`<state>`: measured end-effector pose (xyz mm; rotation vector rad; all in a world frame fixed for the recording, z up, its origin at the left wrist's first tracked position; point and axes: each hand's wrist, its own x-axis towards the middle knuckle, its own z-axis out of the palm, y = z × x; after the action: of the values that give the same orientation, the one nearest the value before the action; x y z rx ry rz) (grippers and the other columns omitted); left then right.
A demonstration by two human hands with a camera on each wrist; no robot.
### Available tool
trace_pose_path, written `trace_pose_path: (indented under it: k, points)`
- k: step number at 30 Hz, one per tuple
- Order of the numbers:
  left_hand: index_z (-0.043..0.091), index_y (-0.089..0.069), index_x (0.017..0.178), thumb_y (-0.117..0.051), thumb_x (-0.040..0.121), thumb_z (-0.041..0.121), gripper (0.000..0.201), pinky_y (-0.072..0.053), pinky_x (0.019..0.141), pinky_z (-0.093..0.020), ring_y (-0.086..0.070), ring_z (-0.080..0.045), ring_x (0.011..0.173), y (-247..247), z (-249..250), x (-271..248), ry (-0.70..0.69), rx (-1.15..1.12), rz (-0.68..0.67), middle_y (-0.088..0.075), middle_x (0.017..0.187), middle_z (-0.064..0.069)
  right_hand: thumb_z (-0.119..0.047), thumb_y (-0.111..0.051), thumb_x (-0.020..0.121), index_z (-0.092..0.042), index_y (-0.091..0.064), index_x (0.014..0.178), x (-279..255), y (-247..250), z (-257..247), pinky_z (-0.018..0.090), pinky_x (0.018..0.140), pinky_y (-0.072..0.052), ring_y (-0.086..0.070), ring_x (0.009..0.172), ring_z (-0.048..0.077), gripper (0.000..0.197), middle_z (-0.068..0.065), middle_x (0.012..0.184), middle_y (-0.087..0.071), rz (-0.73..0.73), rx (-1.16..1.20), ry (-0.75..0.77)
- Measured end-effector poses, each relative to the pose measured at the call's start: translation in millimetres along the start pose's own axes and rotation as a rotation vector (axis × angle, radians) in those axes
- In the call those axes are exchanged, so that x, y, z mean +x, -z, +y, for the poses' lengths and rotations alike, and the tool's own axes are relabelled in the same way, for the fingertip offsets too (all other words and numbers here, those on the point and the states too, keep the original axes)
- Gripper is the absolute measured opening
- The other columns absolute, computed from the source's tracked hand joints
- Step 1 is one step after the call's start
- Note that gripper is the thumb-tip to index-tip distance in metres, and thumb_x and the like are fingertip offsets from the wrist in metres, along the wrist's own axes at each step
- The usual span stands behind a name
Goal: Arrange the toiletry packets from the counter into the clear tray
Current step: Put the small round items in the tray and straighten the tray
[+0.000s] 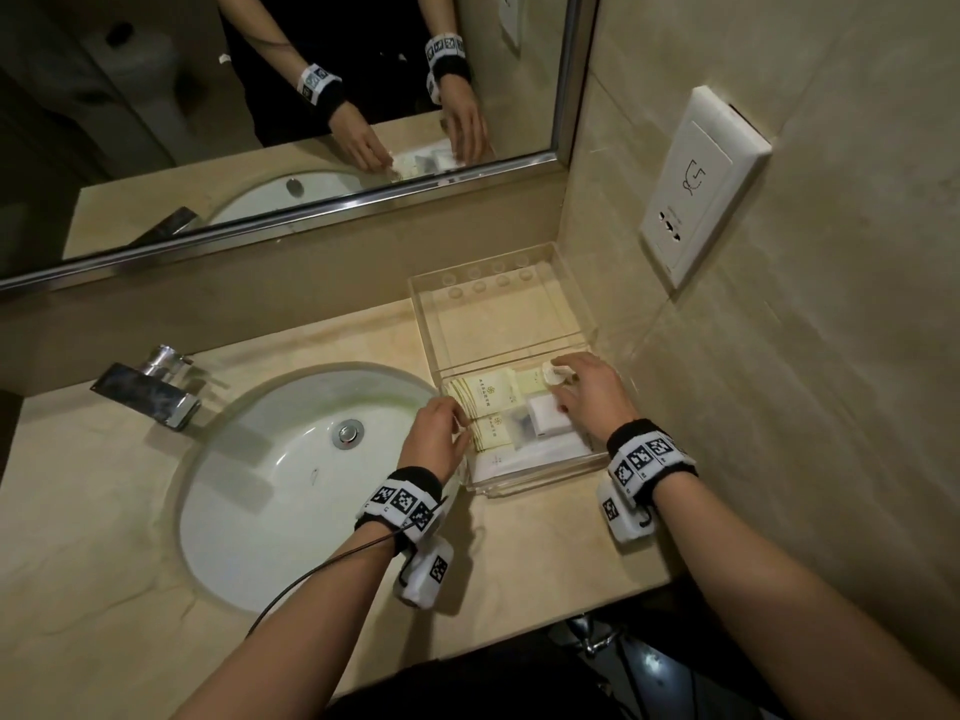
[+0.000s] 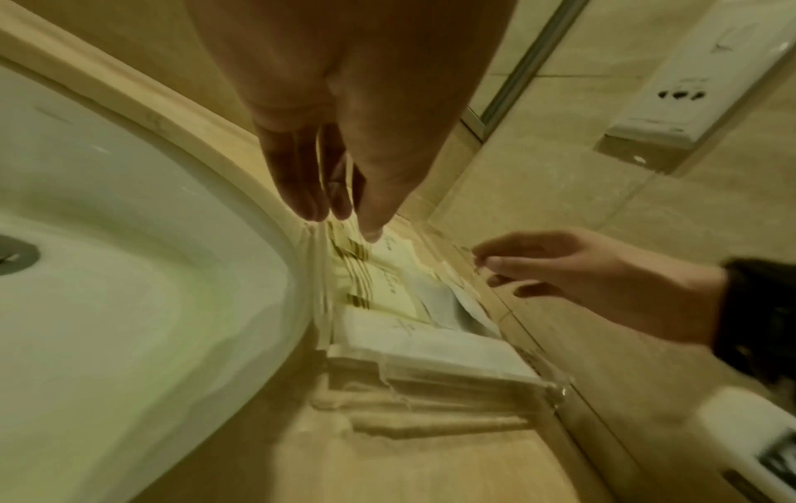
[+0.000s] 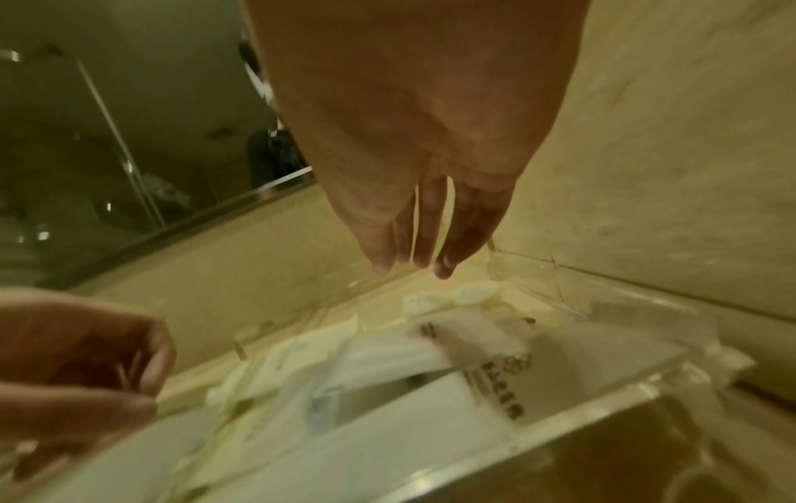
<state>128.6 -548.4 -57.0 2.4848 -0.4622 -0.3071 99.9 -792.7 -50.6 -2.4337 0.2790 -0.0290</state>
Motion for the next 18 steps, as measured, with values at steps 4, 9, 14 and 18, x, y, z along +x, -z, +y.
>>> trace_pose_path:
  k: [4, 9, 14, 18]
  points:
    - [0.013, -0.046, 0.086, -0.068, 0.084, 0.023, 0.024, -0.042, 0.068, -0.029, -0.055, -0.022, 0.077, 8.1, -11.8, -4.9, 0.278, -0.082, -0.082, -0.057, 0.083, -0.005, -0.020, -0.068, 0.088, -0.016, -0.068, 0.103, -29.4, 7.9, -4.1, 0.017, 0.072, -0.052, -0.063, 0.080, 0.008, 0.015, -0.003, 0.102, -0.065, 0.036, 0.076, -0.082]
    - [0.015, -0.048, 0.074, -0.067, 0.086, 0.031, 0.027, -0.057, 0.077, -0.038, -0.066, -0.024, 0.072, 3.3, -10.9, -17.0, 0.417, -0.171, -0.416, -0.067, 0.078, -0.008, -0.024, -0.069, 0.087, -0.021, -0.063, 0.083, -74.3, -1.6, 16.1, 0.025, 0.068, -0.056, -0.063, 0.072, 0.010, 0.007, -0.008, 0.079, -0.065, 0.068, 0.147, -0.293]
    - [0.014, -0.048, 0.078, -0.061, 0.090, 0.021, 0.020, -0.055, 0.057, -0.024, -0.062, -0.013, 0.055, -3.3, -8.2, -25.1, 0.475, -0.283, -0.419, -0.065, 0.068, -0.003, -0.029, -0.074, 0.084, -0.011, -0.064, 0.075, -97.2, -14.4, 32.3, 0.033, 0.053, -0.058, -0.066, 0.052, 0.017, 0.022, 0.003, 0.062, -0.067, 0.103, 0.214, -0.484]
    - [0.009, -0.042, 0.087, -0.056, 0.093, 0.013, 0.016, -0.058, 0.071, -0.039, -0.064, -0.021, 0.051, -4.4, -3.0, -27.9, 0.556, -0.478, -0.432, -0.069, 0.062, -0.008, -0.029, -0.073, 0.085, 0.002, -0.065, 0.083, -100.5, -21.5, 31.8, 0.021, 0.041, -0.046, -0.061, 0.048, 0.019, 0.032, 0.012, 0.065, -0.068, 0.060, 0.492, -0.674]
